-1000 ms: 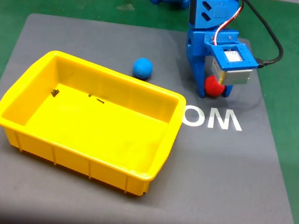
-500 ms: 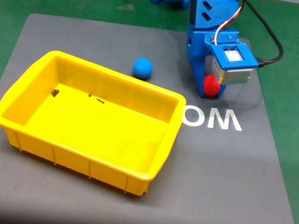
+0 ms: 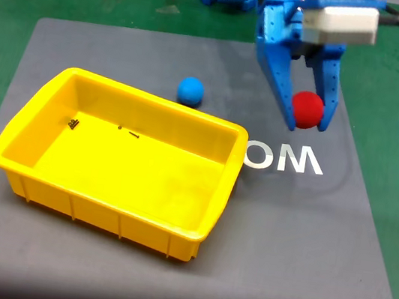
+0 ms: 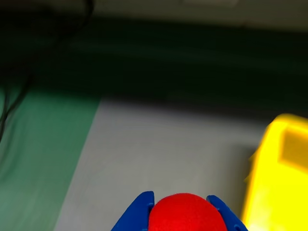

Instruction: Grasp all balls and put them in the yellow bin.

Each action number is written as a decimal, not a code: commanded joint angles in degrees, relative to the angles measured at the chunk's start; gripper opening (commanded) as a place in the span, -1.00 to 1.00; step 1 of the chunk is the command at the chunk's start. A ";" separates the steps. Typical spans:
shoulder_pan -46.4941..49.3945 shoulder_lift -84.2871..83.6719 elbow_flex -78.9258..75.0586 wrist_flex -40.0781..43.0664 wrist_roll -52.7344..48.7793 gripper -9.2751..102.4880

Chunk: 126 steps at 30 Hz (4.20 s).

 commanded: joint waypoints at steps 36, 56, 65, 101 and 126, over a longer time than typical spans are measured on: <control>18.98 -11.78 -22.41 8.00 -2.02 -0.11; 17.67 42.36 35.95 17.31 -6.06 -0.12; 21.09 61.17 61.26 15.38 -11.16 -0.12; 21.71 35.95 62.67 -5.19 -11.87 -0.17; 20.13 23.29 52.65 -5.89 -10.81 -0.20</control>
